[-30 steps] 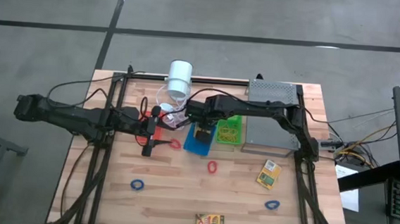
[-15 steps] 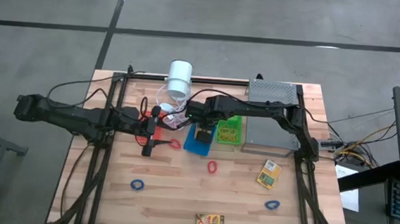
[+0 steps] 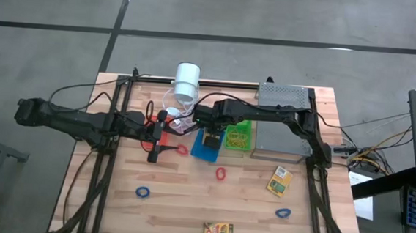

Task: Pick & Place Office Desk Supplies
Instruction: Put the pack of crayon into the blue bin

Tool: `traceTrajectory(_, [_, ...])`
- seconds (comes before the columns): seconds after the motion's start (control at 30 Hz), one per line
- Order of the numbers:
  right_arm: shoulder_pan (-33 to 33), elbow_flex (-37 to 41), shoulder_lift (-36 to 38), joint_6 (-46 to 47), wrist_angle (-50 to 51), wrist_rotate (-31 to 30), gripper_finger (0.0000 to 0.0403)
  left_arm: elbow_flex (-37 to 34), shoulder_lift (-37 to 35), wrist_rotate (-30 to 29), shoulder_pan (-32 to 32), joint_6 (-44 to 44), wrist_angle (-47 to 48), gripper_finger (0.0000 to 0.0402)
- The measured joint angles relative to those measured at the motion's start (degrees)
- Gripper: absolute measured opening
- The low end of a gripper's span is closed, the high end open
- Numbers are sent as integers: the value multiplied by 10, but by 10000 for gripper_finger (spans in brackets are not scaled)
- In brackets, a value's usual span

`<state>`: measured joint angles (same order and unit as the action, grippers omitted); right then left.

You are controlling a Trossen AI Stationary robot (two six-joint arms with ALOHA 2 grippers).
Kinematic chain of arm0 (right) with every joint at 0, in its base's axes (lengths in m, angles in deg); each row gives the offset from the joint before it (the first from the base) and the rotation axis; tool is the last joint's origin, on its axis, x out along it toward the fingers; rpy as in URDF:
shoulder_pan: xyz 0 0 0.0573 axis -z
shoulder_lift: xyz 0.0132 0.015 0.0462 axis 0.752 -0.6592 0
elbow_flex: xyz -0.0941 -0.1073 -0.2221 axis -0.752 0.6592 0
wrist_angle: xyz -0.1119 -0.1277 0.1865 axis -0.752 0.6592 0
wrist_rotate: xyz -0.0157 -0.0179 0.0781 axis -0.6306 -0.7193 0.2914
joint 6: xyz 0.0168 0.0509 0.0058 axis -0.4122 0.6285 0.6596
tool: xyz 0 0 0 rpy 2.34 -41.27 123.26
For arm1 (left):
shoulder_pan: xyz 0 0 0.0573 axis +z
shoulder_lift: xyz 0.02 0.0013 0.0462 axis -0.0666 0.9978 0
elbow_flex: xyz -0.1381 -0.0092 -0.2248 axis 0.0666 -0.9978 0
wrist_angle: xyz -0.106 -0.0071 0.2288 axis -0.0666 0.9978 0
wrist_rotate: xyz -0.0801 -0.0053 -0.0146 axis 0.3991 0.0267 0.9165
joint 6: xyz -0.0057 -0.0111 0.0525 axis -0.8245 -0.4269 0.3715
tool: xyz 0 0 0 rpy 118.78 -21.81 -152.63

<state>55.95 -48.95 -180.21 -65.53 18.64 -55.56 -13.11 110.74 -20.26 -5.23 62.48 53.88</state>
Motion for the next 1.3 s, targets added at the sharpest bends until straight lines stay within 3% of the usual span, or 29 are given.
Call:
traceTrajectory(0.37, [0,0,0,1,-2,0,14,0,0,0,0,0,0,230])
traceTrajectory(1.3, [-2,1,23,1,-19,1,157,0,0,0,0,0,0,230])
